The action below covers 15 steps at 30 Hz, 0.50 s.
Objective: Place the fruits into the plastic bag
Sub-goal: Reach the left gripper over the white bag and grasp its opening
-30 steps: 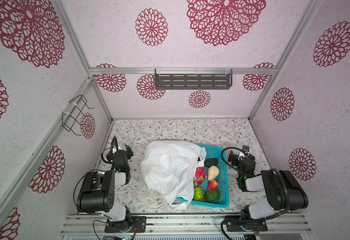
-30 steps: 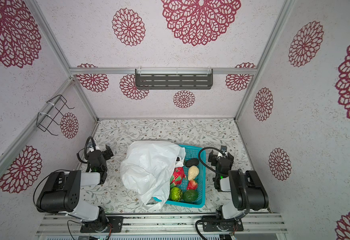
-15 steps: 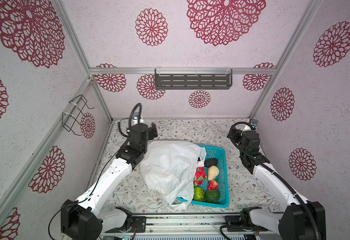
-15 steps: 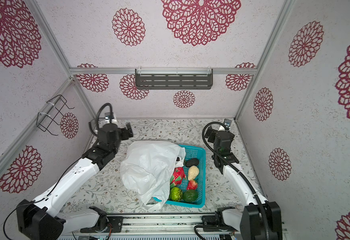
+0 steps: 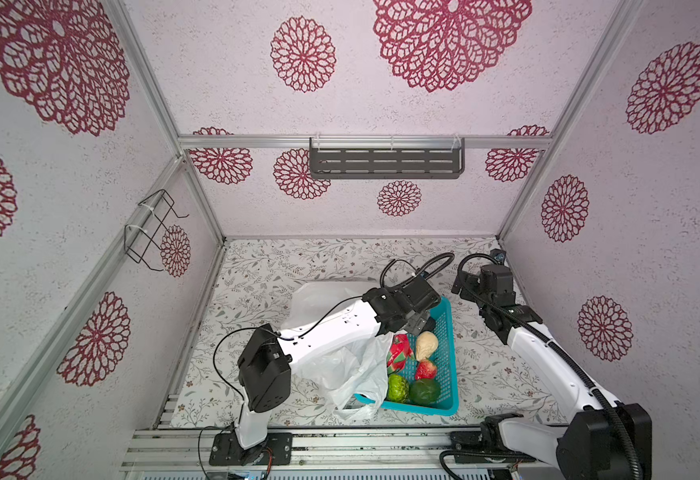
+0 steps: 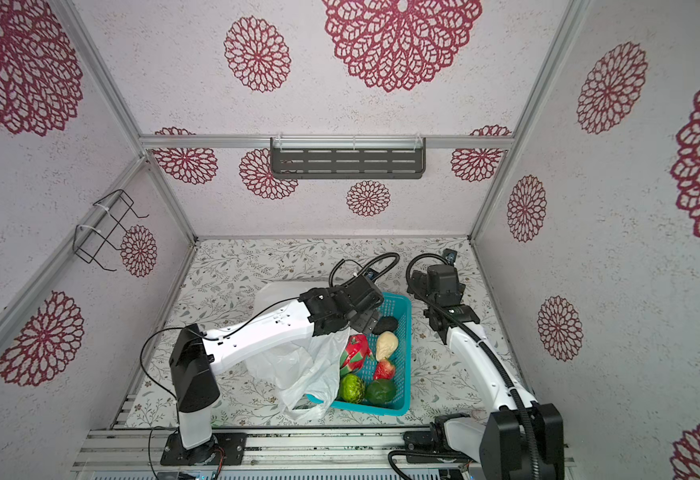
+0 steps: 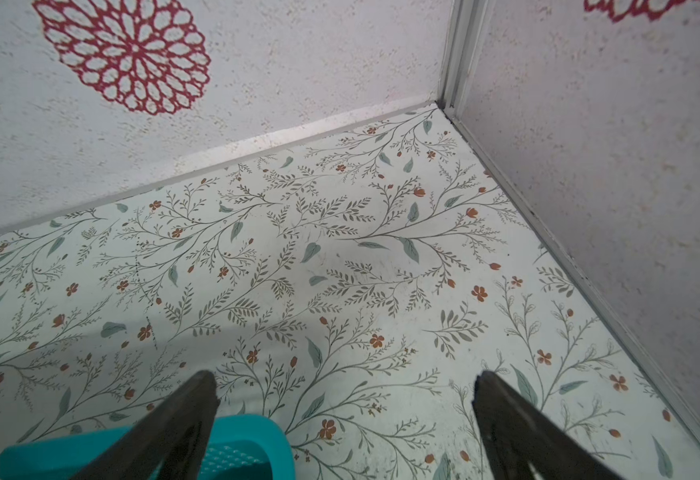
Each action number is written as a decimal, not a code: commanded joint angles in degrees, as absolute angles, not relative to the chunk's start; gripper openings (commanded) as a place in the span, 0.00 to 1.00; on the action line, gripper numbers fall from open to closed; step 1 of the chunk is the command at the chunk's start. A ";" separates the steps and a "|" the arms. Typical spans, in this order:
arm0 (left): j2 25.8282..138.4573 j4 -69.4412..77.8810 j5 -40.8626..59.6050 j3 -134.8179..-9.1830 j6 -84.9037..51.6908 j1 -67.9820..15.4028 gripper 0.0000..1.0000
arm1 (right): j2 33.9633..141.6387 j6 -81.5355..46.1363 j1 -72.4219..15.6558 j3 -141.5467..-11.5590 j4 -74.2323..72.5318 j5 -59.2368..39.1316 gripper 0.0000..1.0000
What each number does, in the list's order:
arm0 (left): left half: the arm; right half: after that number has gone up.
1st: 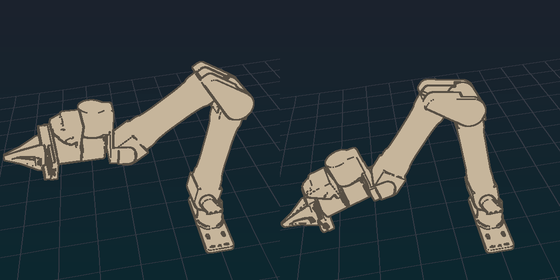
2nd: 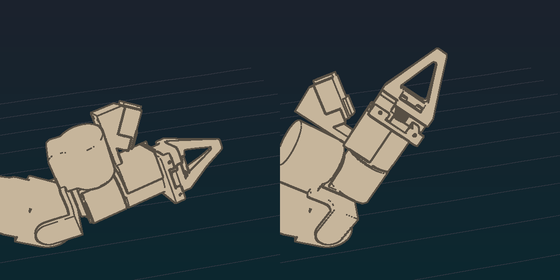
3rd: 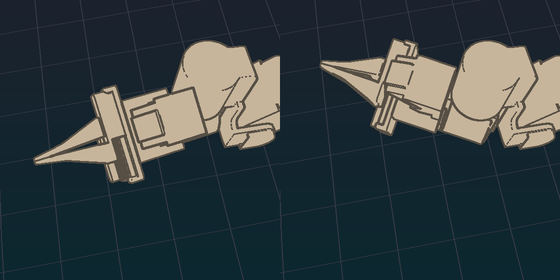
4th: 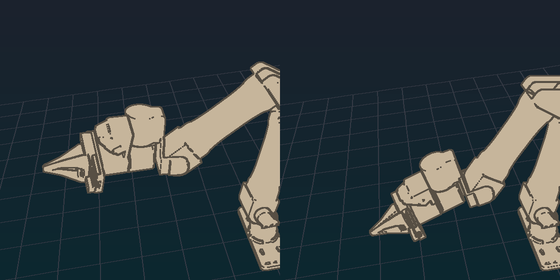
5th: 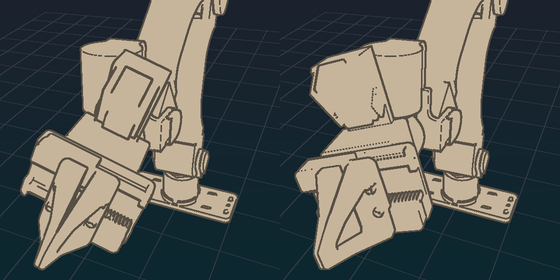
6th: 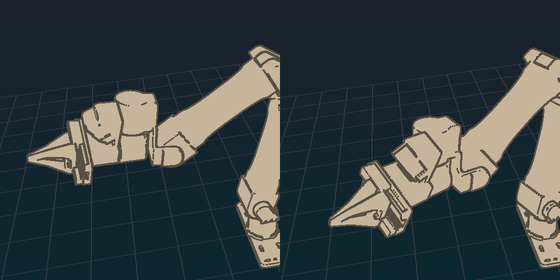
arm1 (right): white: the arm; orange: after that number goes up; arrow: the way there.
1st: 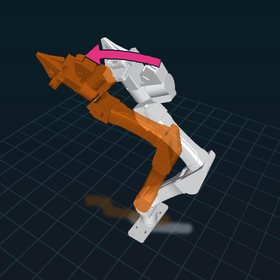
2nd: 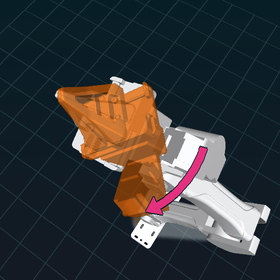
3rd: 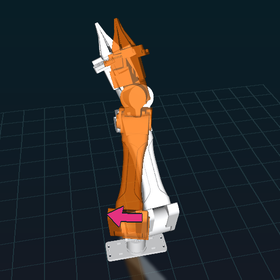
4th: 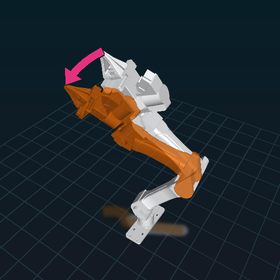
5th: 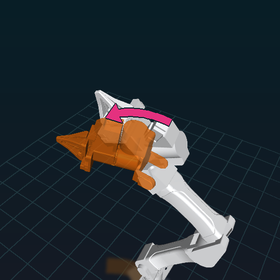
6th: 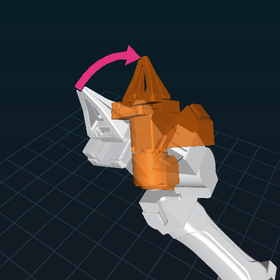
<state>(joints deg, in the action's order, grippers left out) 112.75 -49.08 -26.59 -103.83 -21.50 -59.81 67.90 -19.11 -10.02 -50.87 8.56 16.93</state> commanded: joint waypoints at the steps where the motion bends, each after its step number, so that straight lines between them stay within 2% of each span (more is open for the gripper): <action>1: 114.46 -57.58 -30.76 -105.77 -22.55 -59.26 0.99 | 67.28 -18.51 -9.77 -51.69 8.88 15.54 0.99; 7: 115.08 -56.61 -26.86 -104.54 -22.72 -59.06 0.92 | 67.54 -17.83 -9.78 -51.72 8.34 15.43 0.99; 11: 115.62 -57.49 -27.64 -105.19 -23.00 -58.55 0.83 | 67.63 -17.65 -9.78 -51.44 7.96 14.47 0.99; 15: 116.01 -57.72 -25.73 -104.59 -23.11 -57.61 0.80 | 67.26 -17.73 -9.84 -50.96 7.48 14.24 0.99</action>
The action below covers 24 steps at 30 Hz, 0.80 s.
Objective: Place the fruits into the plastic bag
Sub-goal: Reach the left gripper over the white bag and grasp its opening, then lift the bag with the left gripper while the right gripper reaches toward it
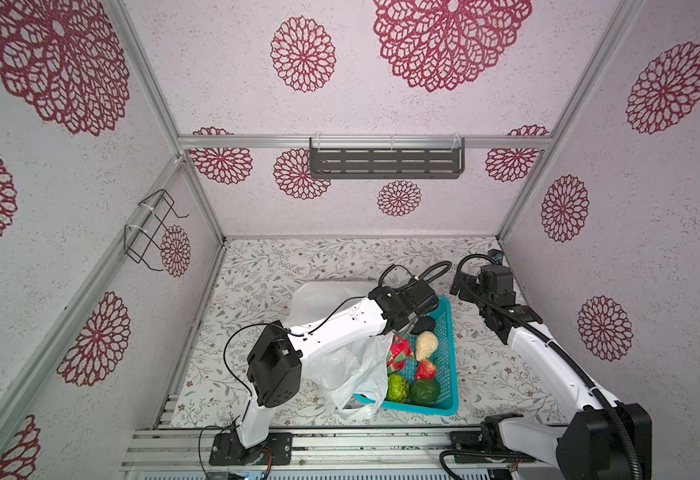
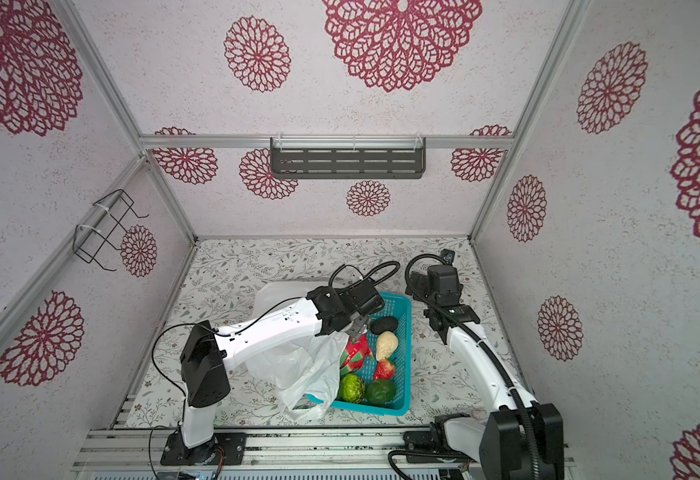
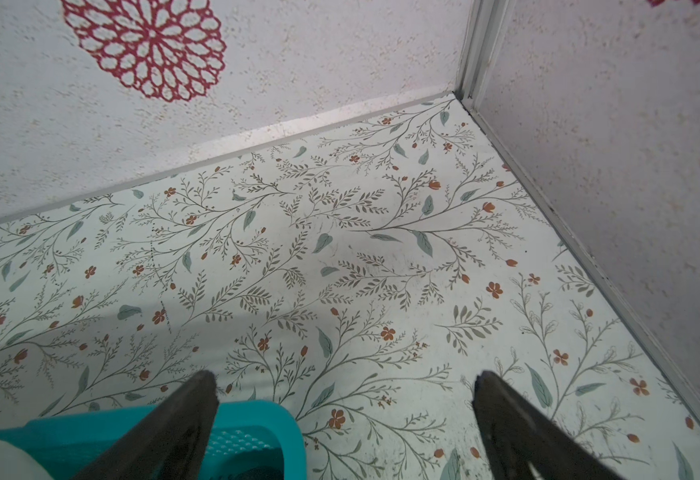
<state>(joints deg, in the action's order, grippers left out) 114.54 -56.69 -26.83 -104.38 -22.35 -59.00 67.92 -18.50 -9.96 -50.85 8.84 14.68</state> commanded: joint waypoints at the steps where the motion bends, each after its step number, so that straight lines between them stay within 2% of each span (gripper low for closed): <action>1: 116.18 -57.86 -25.64 -104.51 -23.28 -57.41 0.80 | 67.32 -17.73 -9.77 -50.81 7.45 14.24 0.99; 5: 116.73 -57.42 -24.98 -103.86 -22.79 -57.34 0.80 | 67.13 -17.72 -9.83 -50.63 7.56 14.02 0.99; 8: 117.44 -58.00 -25.57 -103.76 -23.10 -57.22 0.75 | 67.30 -17.76 -9.82 -50.41 7.56 13.80 0.99; 10: 118.01 -58.88 -26.58 -103.88 -23.80 -57.23 0.66 | 67.40 -17.84 -9.82 -50.45 7.64 13.39 0.99; 14: 117.67 -59.00 -27.13 -103.16 -25.16 -56.76 0.31 | 67.94 -18.06 -9.83 -50.95 7.90 12.43 0.99; 18: 113.19 -55.71 -23.79 -101.22 -26.02 -53.87 0.04 | 68.14 -18.34 -9.84 -50.98 7.91 11.57 0.98; 19: 110.27 -54.38 -21.66 -100.45 -26.02 -52.52 0.00 | 68.14 -18.37 -9.93 -50.83 7.78 11.16 0.98; 24: 98.70 -46.35 -5.89 -94.57 -27.68 -43.09 0.00 | 68.19 -18.43 -11.63 -51.17 6.50 3.37 0.94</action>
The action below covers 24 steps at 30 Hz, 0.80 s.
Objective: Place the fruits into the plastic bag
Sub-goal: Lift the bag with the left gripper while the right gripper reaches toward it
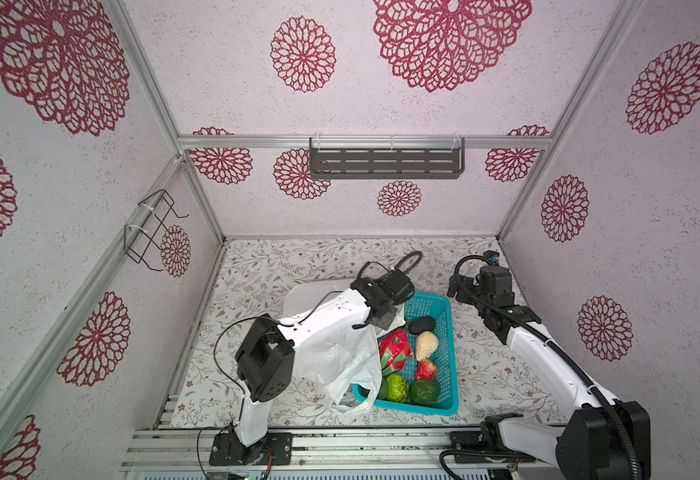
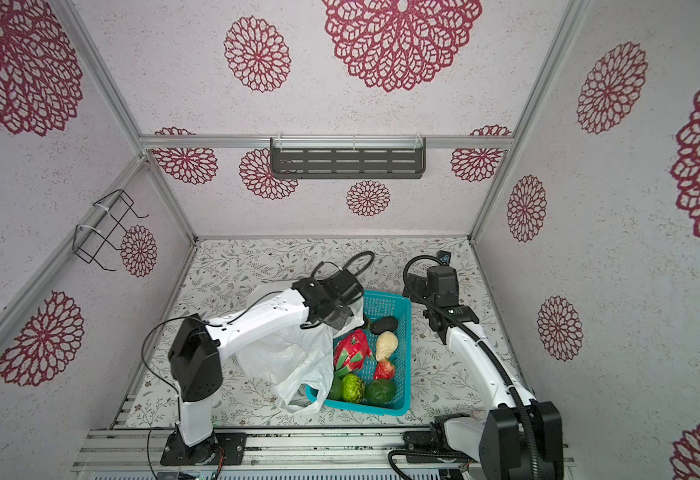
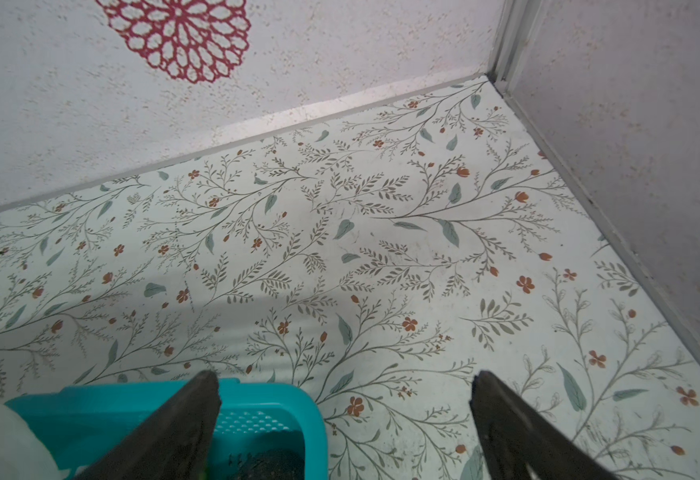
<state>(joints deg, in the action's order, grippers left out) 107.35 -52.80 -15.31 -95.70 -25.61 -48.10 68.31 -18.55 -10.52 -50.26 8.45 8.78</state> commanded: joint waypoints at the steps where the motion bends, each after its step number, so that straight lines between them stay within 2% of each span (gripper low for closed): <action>1: 96.67 -44.89 -3.18 -93.45 -27.95 -41.35 0.00 | 68.38 -18.92 -12.21 -51.26 6.06 1.52 0.94; 4: 91.28 -42.65 3.29 -91.48 -29.18 -36.03 0.00 | 69.38 -19.92 -14.83 -51.66 4.65 -4.31 0.93; 11: 84.63 -41.56 10.62 -90.46 -31.11 -28.62 0.00 | 71.23 -20.60 -22.45 -53.16 -0.47 -14.53 0.92; 18: 82.79 -43.25 10.89 -93.44 -34.48 -24.37 0.00 | 74.01 -20.41 -30.21 -56.97 -5.93 -22.98 0.93; 24: 83.41 -42.81 10.65 -95.31 -36.52 -24.23 0.00 | 77.31 -21.07 -35.07 -62.89 -8.66 -27.43 0.92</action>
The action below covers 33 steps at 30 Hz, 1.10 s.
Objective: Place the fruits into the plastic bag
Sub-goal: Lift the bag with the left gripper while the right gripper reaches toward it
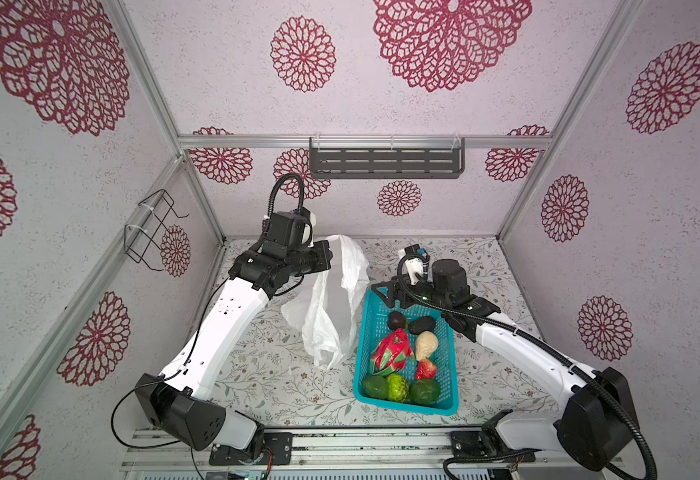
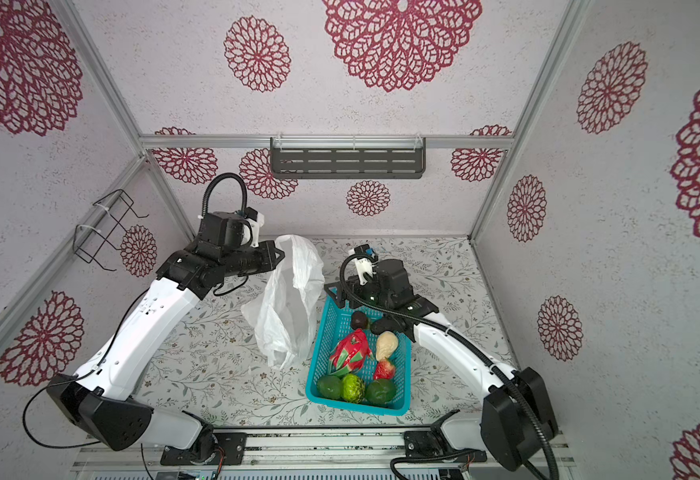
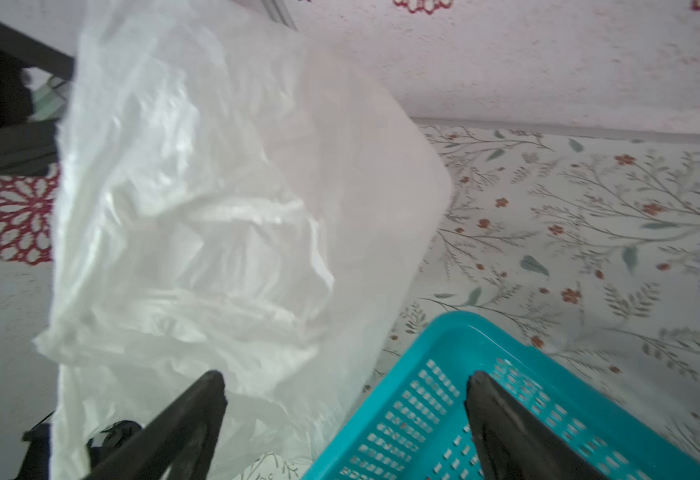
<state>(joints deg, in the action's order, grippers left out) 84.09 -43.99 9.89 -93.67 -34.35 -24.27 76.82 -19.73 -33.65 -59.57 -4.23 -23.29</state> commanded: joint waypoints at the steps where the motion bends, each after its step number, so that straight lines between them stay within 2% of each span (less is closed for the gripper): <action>1: 83.40 -42.37 10.64 -95.30 -36.80 -24.25 0.00 | 78.04 -21.58 -35.69 -63.75 -9.70 -27.87 0.93; 9: 84.08 -42.11 9.10 -96.17 -37.84 -24.24 0.00 | 81.02 -20.62 -40.43 -67.95 -9.41 -27.38 0.91; 19: 84.68 -43.15 6.11 -97.94 -37.44 -24.10 0.00 | 76.65 -17.34 -43.09 -66.90 -5.15 -20.74 0.88; 33: 84.86 -42.20 6.68 -98.30 -38.43 -24.08 0.00 | 81.44 -17.09 -47.05 -71.83 -4.61 -23.55 0.85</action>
<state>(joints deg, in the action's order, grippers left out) 84.42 -43.62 6.96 -97.34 -37.34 -24.27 80.16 -17.93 -46.28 -68.58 -3.07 -22.70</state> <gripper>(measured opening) 0.042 0.847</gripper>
